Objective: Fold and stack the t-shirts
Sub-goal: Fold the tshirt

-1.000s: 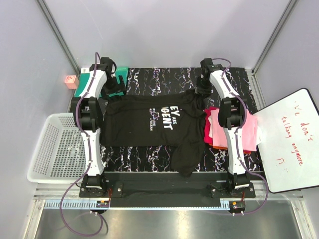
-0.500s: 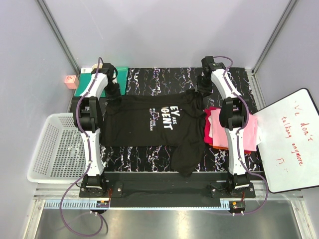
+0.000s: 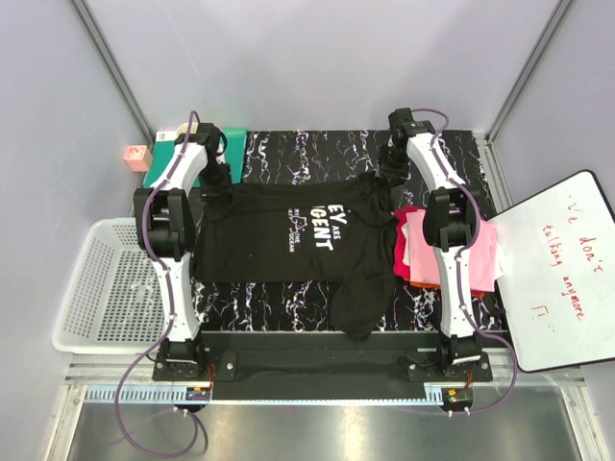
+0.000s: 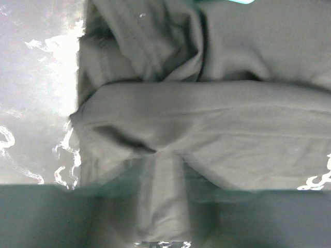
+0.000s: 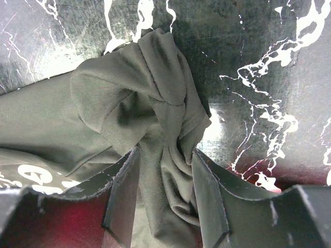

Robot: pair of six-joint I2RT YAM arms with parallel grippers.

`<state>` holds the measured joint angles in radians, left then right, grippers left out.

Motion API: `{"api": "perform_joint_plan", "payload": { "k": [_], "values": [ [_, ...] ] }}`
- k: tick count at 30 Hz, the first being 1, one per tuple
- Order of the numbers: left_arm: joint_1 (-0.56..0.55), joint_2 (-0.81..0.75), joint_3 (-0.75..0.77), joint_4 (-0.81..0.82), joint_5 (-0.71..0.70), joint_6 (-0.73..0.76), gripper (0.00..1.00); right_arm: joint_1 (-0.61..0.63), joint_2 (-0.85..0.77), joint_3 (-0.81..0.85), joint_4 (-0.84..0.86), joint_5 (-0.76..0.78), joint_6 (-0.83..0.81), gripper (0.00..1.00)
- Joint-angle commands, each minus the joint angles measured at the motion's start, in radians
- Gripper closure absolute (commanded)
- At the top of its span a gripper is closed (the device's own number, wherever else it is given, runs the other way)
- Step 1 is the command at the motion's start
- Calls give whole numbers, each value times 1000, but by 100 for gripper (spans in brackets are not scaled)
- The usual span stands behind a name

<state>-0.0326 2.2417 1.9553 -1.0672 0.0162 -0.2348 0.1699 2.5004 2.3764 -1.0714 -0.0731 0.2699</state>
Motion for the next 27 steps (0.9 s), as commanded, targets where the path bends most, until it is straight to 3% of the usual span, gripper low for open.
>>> {"api": "perform_joint_plan", "payload": {
  "k": [1,3,6,10,15,27],
  "values": [
    [-1,-76,1,23,-91,3,23,-1,-55,17,-1,-31,9,49],
    [11,-51,25,23,-85,3,16,-1,-57,15,-1,-39,9,49],
    [55,-28,45,27,-43,-18,15,-1,-67,-2,-1,-39,11,49],
    [129,-7,56,52,91,-40,19,-1,-81,-28,-1,-40,5,49],
    [161,19,85,46,103,-24,22,-1,-80,-37,-1,-45,2,49],
    [175,56,-9,75,220,-51,30,-1,-54,-2,-1,-59,11,48]
  ]
}}
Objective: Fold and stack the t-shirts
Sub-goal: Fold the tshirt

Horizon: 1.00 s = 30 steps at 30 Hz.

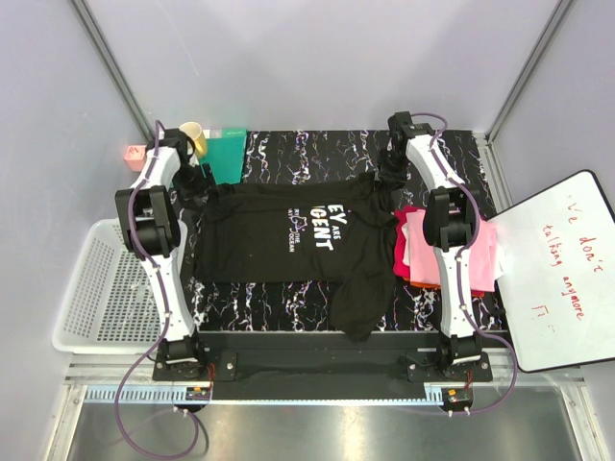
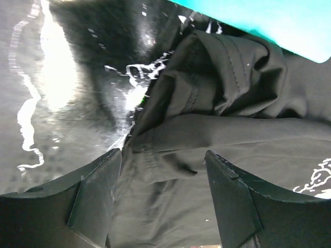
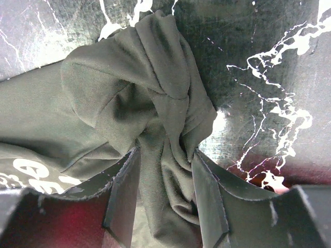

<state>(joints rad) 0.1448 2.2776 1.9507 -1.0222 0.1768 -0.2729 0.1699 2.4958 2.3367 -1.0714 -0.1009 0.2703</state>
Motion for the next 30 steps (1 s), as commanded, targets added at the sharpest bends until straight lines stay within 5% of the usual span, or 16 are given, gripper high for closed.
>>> {"api": "perform_joint_plan", "payload": {
  "k": [1,4,7,8,21,30],
  "values": [
    [-2,23,-4,30,55,-12,32,-1,-49,38,-1,-31,10,48],
    [-2,26,-6,28,55,-8,42,-1,-52,35,-2,-25,12,41],
    [-2,25,-7,30,47,-5,78,-1,-61,36,-1,-10,9,33],
    [-2,23,-6,30,44,-5,100,-1,-63,39,-1,-5,7,32],
    [-11,-121,1,11,4,52,100,-1,-61,46,-1,-8,15,27],
    [-57,-228,-170,-10,-92,93,100,-1,-58,56,-2,-11,23,21]
  ]
}}
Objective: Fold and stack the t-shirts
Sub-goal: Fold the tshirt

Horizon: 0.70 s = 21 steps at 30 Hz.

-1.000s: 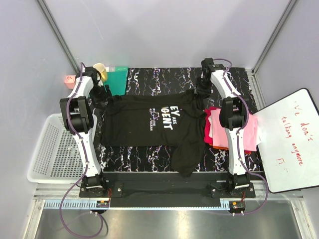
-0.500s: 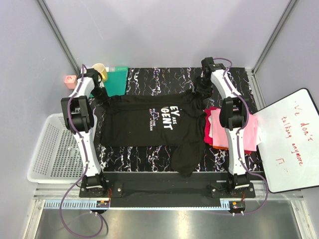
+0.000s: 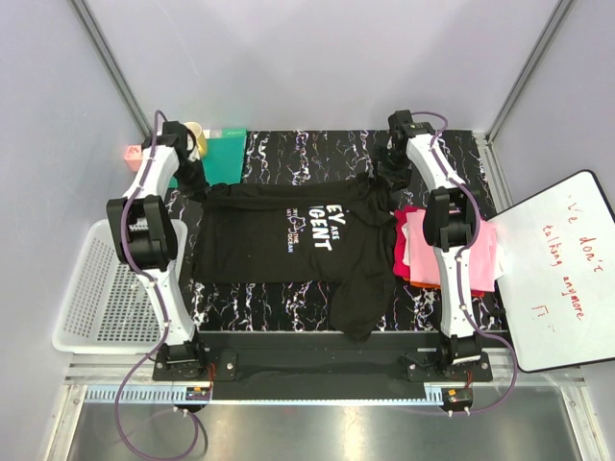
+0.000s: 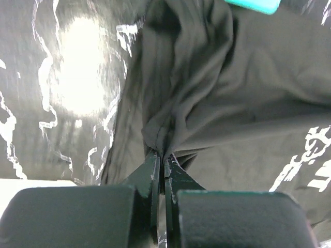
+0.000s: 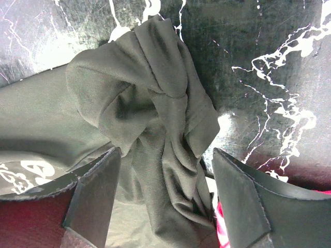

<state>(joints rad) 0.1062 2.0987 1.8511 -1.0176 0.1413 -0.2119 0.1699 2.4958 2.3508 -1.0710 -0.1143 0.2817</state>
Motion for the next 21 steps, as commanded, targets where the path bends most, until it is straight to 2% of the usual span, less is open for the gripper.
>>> {"api": "perform_joint_plan", "payload": {
  "k": [1,8,12,14,15,18,19,21],
  "values": [
    [-26,-57,-114,-15,-60,32,100,-1,-60,42,-3,1,11,20],
    [-42,-86,-265,-18,-140,22,100,-1,-86,44,-18,-22,16,15],
    [-42,-92,-305,-30,-245,0,99,-1,-115,38,-29,-44,16,13],
    [-42,-101,-302,-35,-265,-7,81,-1,-135,36,-35,-53,14,11],
    [-42,-108,-296,-35,-273,-12,60,-1,-152,35,-37,-61,14,9],
    [-42,-127,-268,-33,-282,-15,32,-1,-184,25,-40,-88,2,6],
    [-42,-132,-260,-35,-282,-12,17,-3,-193,22,-40,-100,-4,6],
    [-40,-140,-239,-35,-279,-15,7,-1,-221,10,-40,-111,-6,5]
  ]
}}
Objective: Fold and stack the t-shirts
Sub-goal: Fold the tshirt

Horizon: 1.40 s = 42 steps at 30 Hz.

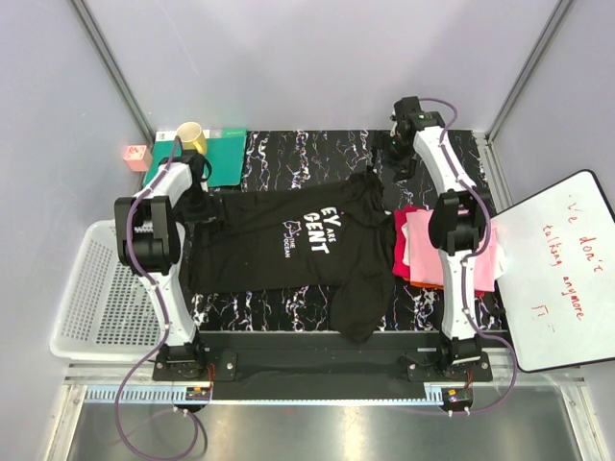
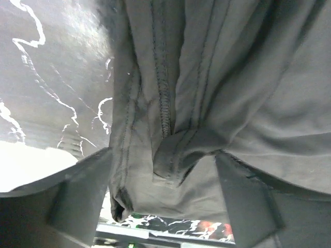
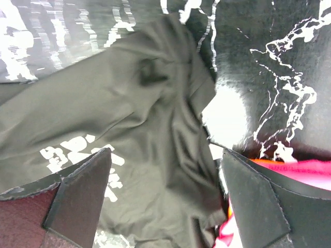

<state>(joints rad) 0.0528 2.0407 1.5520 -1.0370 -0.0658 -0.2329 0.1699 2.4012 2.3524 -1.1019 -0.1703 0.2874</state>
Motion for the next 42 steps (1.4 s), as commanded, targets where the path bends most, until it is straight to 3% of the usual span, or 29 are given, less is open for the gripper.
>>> {"api": "perform_joint_plan", "payload": {
  "k": [1,8,16,28,32,42],
  "values": [
    [13,-86,68,-17,-71,3,1,-1,-134,2,-9,-66,-13,5],
    [-13,-65,161,-12,9,17,1,13,-237,-178,-6,-109,-42,5],
    [-70,50,302,-53,12,18,1,94,-327,-386,-3,17,-110,6],
    [-94,145,359,-74,99,29,1,138,-358,-473,4,141,-143,14],
    [-103,161,349,-74,107,30,1,155,-315,-472,25,164,-139,19],
    [-107,138,352,-74,150,49,1,172,-226,-510,105,314,-162,21]
  ]
}}
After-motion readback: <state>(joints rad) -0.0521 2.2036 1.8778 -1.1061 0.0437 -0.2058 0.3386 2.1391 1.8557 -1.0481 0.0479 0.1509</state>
